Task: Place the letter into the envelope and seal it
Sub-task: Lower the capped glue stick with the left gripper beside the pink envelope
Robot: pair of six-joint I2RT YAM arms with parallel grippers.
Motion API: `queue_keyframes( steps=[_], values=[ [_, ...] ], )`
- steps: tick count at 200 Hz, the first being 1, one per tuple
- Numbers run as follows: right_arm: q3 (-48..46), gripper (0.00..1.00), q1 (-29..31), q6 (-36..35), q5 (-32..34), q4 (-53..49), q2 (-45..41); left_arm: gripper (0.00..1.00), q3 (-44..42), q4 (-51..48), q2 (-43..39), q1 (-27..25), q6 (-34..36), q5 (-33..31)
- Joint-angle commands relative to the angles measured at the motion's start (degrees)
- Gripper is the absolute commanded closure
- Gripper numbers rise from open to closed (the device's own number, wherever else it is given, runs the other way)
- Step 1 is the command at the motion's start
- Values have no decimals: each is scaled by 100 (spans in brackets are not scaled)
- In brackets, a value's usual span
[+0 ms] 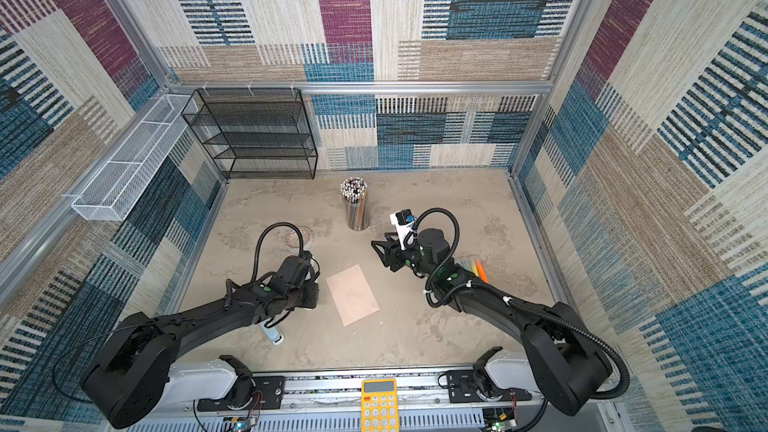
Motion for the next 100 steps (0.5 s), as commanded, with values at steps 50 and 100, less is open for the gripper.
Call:
queue_keyframes(
  steps=[50,100],
  values=[
    [63,43,12,-135,103,-8,-51,81,116,-325,178,19,-150,-167],
    [121,43,12,-232,131,-84,-66,71,213,-429,300,15,-164,-163]
  ],
)
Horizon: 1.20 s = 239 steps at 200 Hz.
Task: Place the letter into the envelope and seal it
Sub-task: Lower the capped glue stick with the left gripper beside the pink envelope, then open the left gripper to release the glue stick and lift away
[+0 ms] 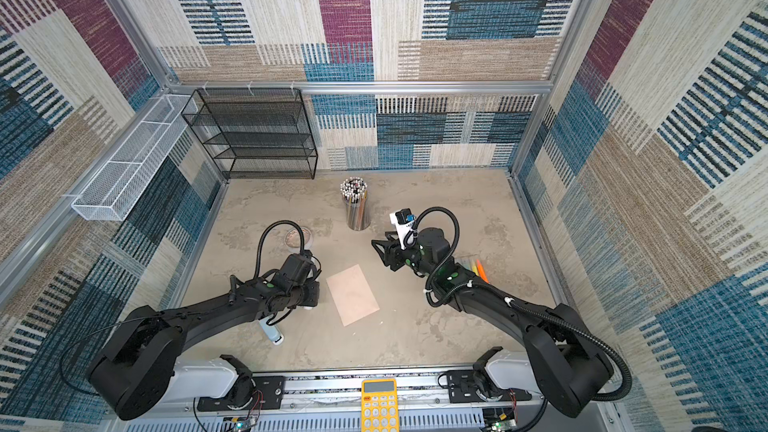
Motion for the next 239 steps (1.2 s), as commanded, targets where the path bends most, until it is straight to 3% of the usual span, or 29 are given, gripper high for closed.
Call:
queue_keyframes(
  steps=[1,108,179,214,239],
  values=[
    [43,43,8,-108,77,55,-22,71,34,-305,42,6,-58,-104],
    [155,43,17,-240,81,-19,-9,52,193,-390,23,17,-45,21],
    [207,43,12,-398,271,-90,-57,37,711,-638,-798,21,155,-58],
    [151,42,8,-613,764,63,-86,33,1098,-338,-1226,85,750,-664],
    [37,41,-38,-971,1592,334,-75,32,1169,353,-1331,562,1044,-669]
  ],
)
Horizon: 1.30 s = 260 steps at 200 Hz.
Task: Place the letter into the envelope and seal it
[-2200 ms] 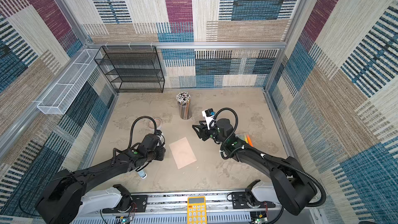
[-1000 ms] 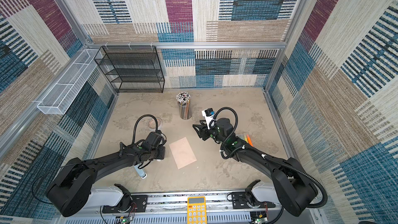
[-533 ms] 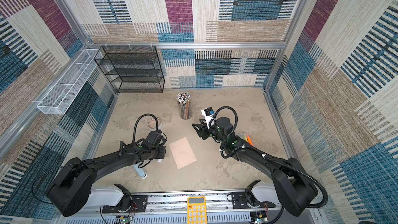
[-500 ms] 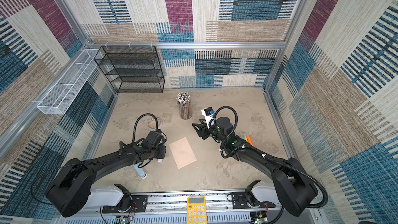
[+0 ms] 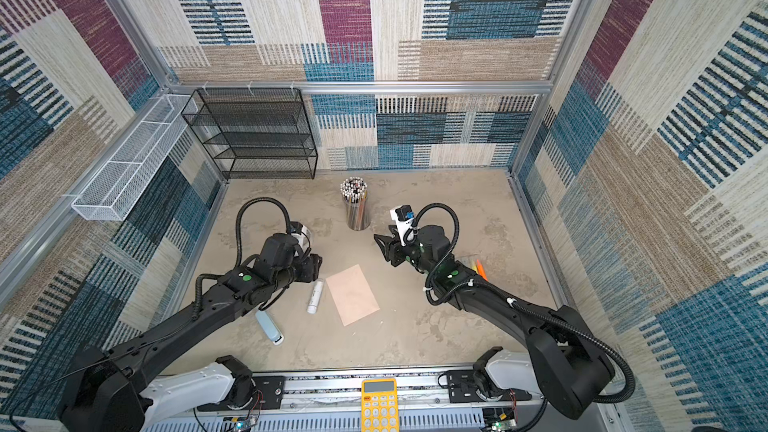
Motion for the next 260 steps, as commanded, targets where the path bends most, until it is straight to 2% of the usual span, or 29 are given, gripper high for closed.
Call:
queue_keyframes(
  steps=[1,44,68,91,115,153,178,215,253,260],
  values=[
    [-81,41,-41,-405,904,418,-27,32,78,714,-72,327,516,-288],
    [-584,39,-728,-569,2110,1222,-224,32,24,1739,53,1315,613,-220],
    [-949,37,-1163,-502,2957,1670,-420,31,-348,2450,-33,1718,683,-359],
    [-1422,36,-1433,-846,3747,2482,-478,31,-738,2888,-140,2050,762,-598],
    [-1722,34,-1688,-924,4148,2923,-374,31,-1165,3181,-279,2347,754,-863],
    [-2055,32,-1974,-1011,4089,3623,-86,32,-1766,3677,-459,2514,819,-1298],
    [-2275,31,-2218,-932,3817,4154,375,31,-1969,3844,-386,2600,826,-1417],
    [-2762,28,-2417,-959,3260,5690,1180,32,-2293,4303,-91,2852,880,-1418],
    [-2452,29,-2577,-966,2629,5129,1266,32,-2662,5623,676,3152,1008,-1113],
    [-2458,29,-2629,-973,2452,5130,1274,32,-2664,5767,769,3210,1062,-897]
  ],
)
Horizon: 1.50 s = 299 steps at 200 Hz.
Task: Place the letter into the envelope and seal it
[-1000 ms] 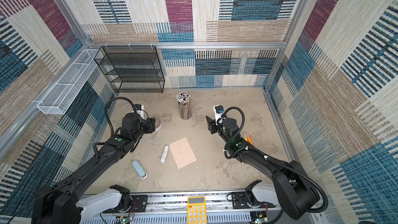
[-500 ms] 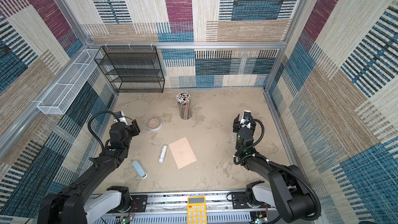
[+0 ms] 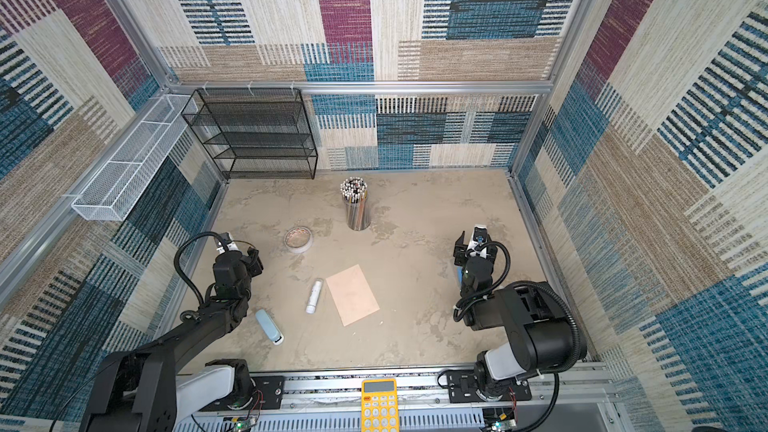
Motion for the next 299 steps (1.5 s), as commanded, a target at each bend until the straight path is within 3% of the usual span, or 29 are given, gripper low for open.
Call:
queue_keyframes(
  steps=[1,31,44,52,58,69,82,88,96,102,111,113,118,122,164,183,299],
  values=[
    [59,29,-109,-5,-617,215,9,32,-67,1139,333,156,189,390],
    [170,29,-418,119,-1378,-49,28,33,8,2077,1234,335,251,938],
    [149,29,-601,231,-1740,-5,56,35,322,1194,1093,335,290,1208],
    [46,28,-727,328,-1925,286,218,35,312,1423,1219,335,363,1299],
    [-61,27,-750,310,-1930,776,423,35,298,1613,1319,335,451,1470],
    [37,26,-763,345,-1981,198,223,36,355,1517,1442,327,549,1727],
    [12,24,-777,341,-2004,341,310,36,260,2362,1899,302,717,1901],
    [29,23,-785,351,-2020,298,263,37,372,1996,1832,300,706,1941],
    [-2,17,-786,330,-2006,435,326,37,556,1334,1670,296,669,1910],
    [26,1,-786,348,-2021,292,272,37,532,1640,1806,295,686,1885],
    [2,0,-786,333,-2011,416,314,37,487,1809,1854,291,692,1873],
    [-2,0,-786,336,-2014,401,305,33,518,1688,1826,291,683,1882],
    [2,0,-786,342,-2015,343,275,6,613,1364,1748,291,661,1876],
    [-2,0,-786,340,-2018,383,277,1,658,1270,1750,291,658,1856],
    [-4,0,-786,334,-2015,382,275,0,528,1630,1792,248,773,2019],
    [-4,0,-786,331,-2015,381,282,0,845,1065,1814,168,955,2120],
    [31,0,-786,338,-2019,339,299,0,858,1069,1845,89,1019,2072]
  ],
)
